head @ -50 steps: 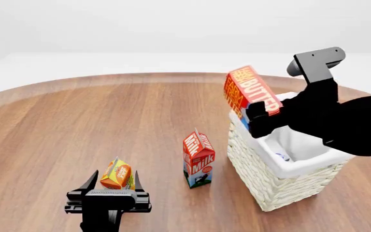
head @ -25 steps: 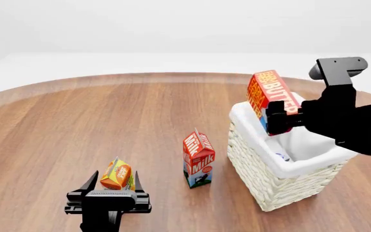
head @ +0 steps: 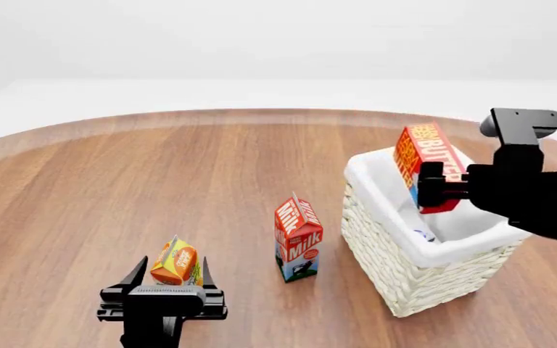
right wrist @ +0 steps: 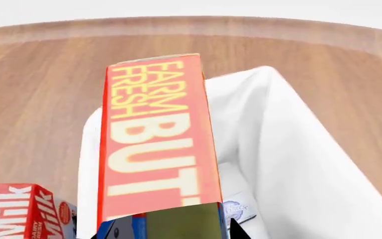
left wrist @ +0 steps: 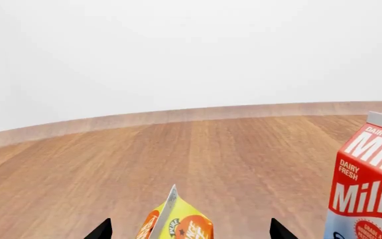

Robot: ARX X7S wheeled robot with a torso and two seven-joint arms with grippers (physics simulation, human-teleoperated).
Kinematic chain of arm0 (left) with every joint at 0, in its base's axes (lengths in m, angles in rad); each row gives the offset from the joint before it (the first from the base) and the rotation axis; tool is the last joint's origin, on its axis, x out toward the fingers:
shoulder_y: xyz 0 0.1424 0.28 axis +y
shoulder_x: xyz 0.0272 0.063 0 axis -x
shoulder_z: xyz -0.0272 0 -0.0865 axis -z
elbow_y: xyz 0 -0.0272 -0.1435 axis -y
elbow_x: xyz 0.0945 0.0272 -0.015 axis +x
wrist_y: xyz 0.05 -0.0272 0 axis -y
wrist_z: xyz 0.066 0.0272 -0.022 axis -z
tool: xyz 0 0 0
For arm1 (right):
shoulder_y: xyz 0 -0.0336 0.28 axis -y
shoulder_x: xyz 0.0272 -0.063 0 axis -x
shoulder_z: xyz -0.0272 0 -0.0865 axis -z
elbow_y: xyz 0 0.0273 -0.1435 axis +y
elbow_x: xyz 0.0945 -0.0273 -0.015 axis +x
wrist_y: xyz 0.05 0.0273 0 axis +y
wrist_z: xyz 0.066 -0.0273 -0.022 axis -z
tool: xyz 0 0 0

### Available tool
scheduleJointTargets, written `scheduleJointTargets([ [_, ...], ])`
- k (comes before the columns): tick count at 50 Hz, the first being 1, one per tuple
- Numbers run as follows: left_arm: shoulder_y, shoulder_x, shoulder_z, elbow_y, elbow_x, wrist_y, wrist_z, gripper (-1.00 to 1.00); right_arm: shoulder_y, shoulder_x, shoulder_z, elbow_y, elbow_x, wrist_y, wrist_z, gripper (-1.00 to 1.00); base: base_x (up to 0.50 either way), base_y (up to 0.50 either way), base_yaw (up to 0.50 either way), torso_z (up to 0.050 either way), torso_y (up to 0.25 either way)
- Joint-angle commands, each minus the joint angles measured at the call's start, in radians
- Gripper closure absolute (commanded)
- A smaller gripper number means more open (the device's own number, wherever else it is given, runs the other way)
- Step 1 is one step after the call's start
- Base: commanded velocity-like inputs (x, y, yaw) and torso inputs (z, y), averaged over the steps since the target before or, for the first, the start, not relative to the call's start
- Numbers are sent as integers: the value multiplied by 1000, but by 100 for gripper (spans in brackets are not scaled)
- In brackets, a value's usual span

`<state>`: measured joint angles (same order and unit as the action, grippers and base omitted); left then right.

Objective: Pick up the cream cheese box and the butter, and put them in the basket.

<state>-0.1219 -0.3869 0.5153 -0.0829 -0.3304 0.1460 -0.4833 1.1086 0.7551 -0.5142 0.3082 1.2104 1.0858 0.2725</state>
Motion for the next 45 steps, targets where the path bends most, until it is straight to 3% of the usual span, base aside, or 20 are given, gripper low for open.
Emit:
scheduleJointTargets([
  [1,1,-2,1,4,-1,-1,-2,-100,12,-15,-9,73,-76,-56,-53,100,0,0,0,0,0],
  [45,-3,-7,5,9,-10,-9,-4,-100,1,-52,-45,210,-141,-129,-110,100,0,0,0,0,1],
])
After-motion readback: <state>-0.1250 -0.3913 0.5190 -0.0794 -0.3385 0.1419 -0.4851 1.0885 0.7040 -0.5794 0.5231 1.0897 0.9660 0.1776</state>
